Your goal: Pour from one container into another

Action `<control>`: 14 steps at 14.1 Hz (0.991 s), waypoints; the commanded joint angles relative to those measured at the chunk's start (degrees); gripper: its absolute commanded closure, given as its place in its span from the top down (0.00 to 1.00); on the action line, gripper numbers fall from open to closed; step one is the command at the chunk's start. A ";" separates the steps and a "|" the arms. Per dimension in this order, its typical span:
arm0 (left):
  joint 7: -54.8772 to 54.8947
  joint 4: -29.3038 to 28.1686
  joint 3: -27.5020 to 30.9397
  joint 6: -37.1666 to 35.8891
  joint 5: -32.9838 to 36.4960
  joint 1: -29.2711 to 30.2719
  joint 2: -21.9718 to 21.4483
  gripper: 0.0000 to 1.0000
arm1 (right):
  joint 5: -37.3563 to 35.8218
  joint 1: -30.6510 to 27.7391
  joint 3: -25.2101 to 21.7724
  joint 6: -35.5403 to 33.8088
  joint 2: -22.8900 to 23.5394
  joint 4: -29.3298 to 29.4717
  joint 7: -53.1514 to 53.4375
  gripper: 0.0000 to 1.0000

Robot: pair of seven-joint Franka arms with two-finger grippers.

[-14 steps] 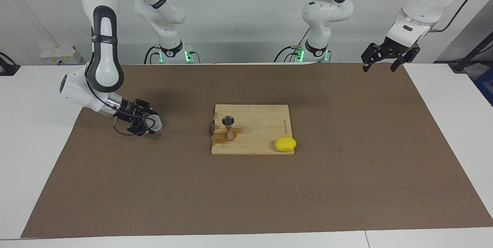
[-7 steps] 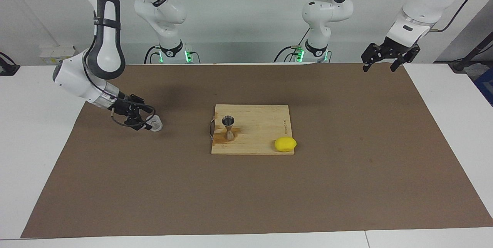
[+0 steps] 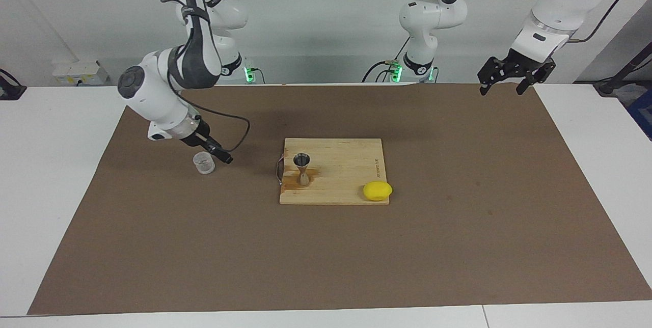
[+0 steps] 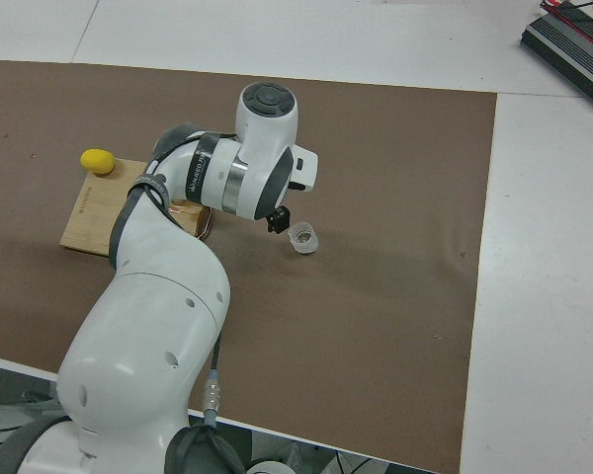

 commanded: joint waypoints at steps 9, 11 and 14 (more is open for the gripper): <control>0.16 0.03 -0.71 -0.66 -0.53 1.04 -0.14 1.00 | -11.40 2.70 -0.87 -17.92 -5.32 17.89 -19.87 1.00; 0.15 0.03 -0.71 -0.66 -0.53 1.04 -0.14 1.00 | -11.40 2.00 -0.79 -21.43 -6.38 20.62 -20.05 1.00; 0.15 0.03 -0.71 -0.66 -0.53 1.04 -0.14 1.00 | -11.83 1.91 -0.87 -24.17 -6.56 22.99 -20.22 1.00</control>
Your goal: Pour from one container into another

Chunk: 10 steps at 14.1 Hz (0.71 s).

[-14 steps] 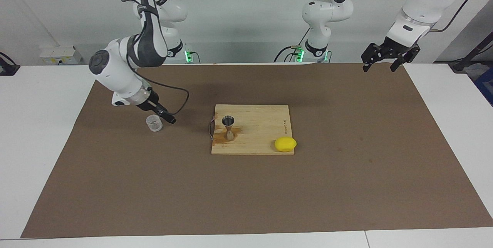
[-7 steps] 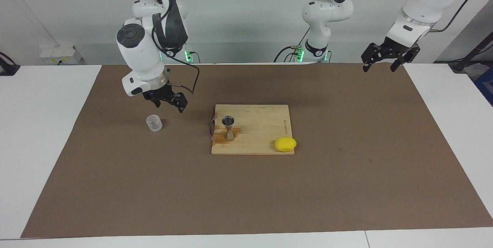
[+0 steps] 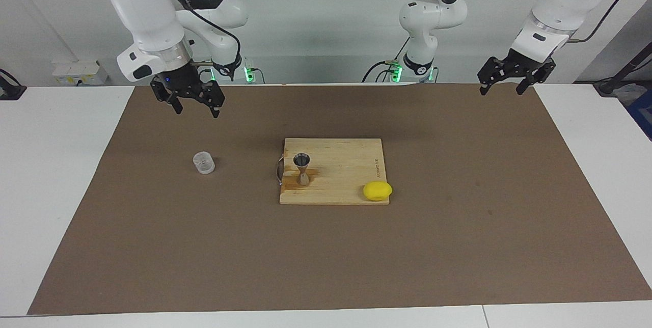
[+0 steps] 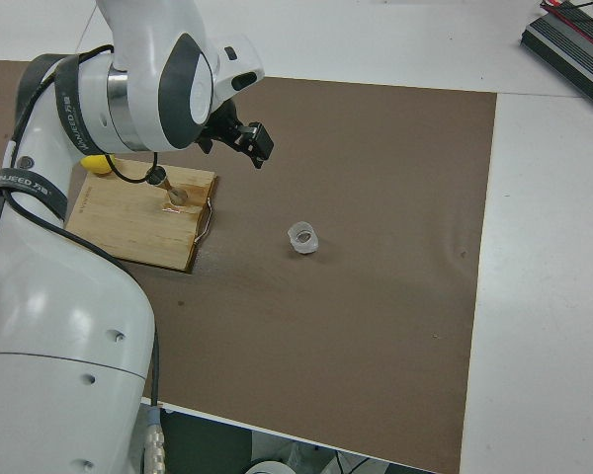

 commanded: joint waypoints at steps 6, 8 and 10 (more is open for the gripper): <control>0.15 0.03 -0.71 -0.66 -0.53 1.04 -0.14 1.00 | -2.39 -2.57 0.66 -7.23 1.28 3.71 -11.44 1.00; 0.15 0.03 -0.71 -0.66 -0.53 1.04 -0.14 1.00 | 0.50 -3.10 0.66 -7.14 0.50 1.96 -10.40 1.00; 0.15 0.03 -0.71 -0.66 -0.53 1.04 -0.14 1.00 | 0.52 -3.19 0.66 -4.95 -0.39 -0.15 -11.71 1.00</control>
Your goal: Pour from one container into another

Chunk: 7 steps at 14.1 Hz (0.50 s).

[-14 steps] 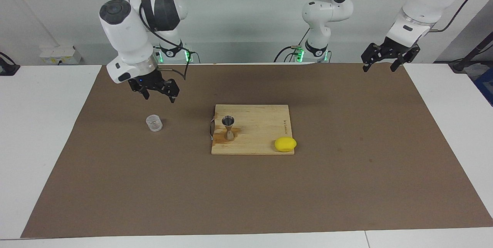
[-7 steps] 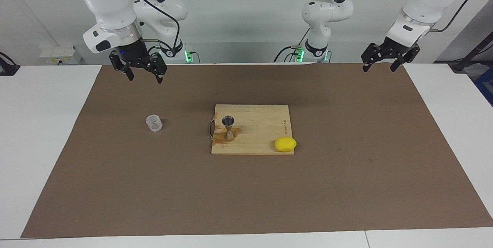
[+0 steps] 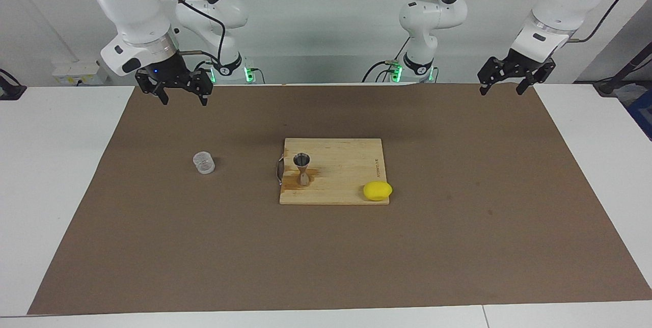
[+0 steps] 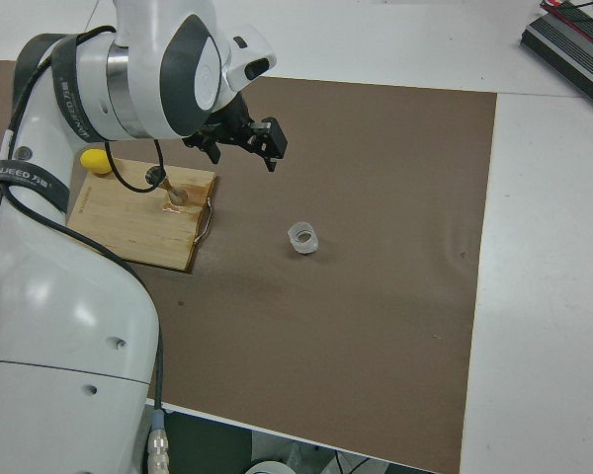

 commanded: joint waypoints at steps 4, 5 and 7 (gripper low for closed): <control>0.15 0.03 -0.71 -0.66 -0.53 1.04 -0.15 1.00 | 0.78 -1.58 0.47 3.32 -1.36 -3.08 -9.18 1.00; 0.15 0.03 -0.71 -0.66 -0.53 1.04 -0.15 1.00 | 0.78 -1.75 0.47 3.32 -1.36 -3.08 -9.19 1.00; 0.15 0.03 -0.71 -0.66 -0.53 1.04 -0.15 1.00 | 0.78 -2.63 0.47 3.49 -1.53 -3.70 -9.27 1.00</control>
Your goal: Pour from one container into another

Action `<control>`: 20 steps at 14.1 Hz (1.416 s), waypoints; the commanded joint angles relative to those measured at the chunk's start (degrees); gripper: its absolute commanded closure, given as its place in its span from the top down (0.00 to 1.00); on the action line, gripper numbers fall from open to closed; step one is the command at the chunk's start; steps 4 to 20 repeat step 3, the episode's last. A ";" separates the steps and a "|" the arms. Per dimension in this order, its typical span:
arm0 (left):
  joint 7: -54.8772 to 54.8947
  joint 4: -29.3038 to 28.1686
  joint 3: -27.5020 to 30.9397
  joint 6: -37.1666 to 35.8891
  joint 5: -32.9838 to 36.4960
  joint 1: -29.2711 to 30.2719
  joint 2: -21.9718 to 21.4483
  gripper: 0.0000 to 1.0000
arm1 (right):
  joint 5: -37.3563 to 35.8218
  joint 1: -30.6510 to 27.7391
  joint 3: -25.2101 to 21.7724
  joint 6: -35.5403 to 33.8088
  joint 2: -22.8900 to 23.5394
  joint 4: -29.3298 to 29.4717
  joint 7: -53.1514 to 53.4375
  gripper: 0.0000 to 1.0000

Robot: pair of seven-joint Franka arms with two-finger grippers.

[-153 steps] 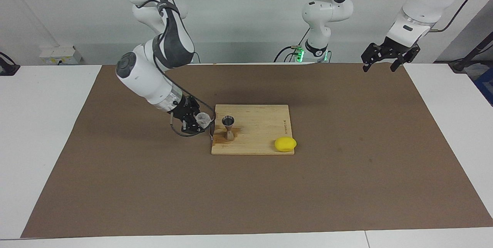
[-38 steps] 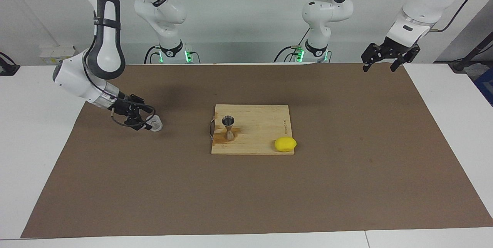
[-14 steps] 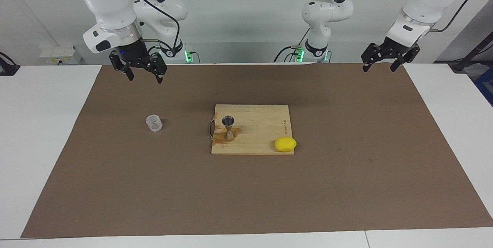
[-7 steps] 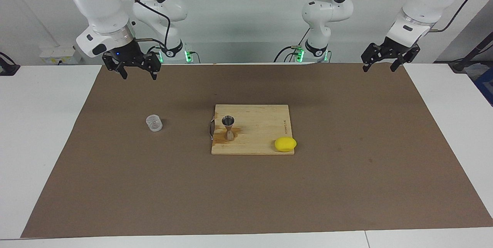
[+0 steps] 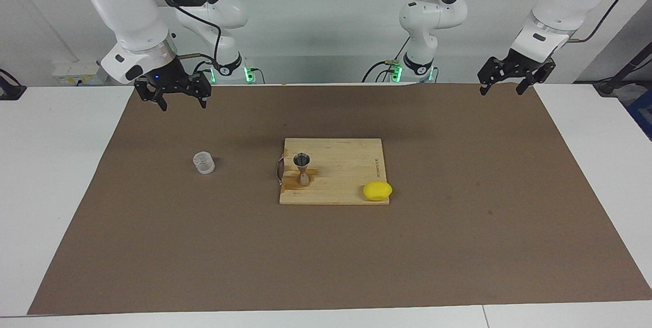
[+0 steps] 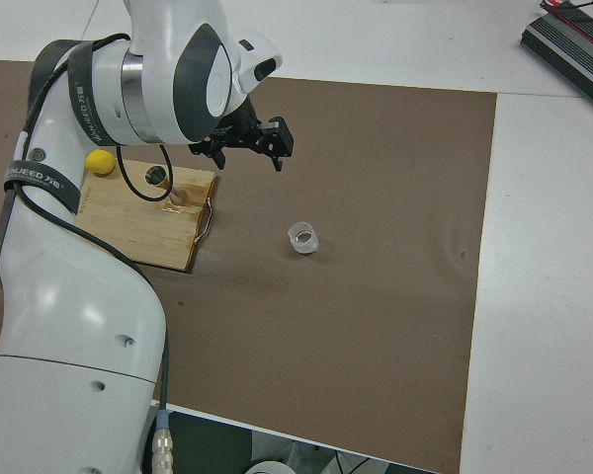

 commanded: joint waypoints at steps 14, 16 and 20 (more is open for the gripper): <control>0.15 0.03 -0.71 -0.66 -0.53 1.04 -0.15 1.00 | 0.77 -1.58 0.48 1.77 -1.57 -2.26 -1.64 1.00; 0.15 0.03 -0.71 -0.66 -0.53 1.04 -0.15 1.00 | 0.77 -1.58 0.48 1.77 -1.57 -2.26 -1.64 1.00; 0.15 0.03 -0.71 -0.66 -0.53 1.04 -0.15 1.00 | 0.77 -1.58 0.48 1.77 -1.57 -2.26 -1.64 1.00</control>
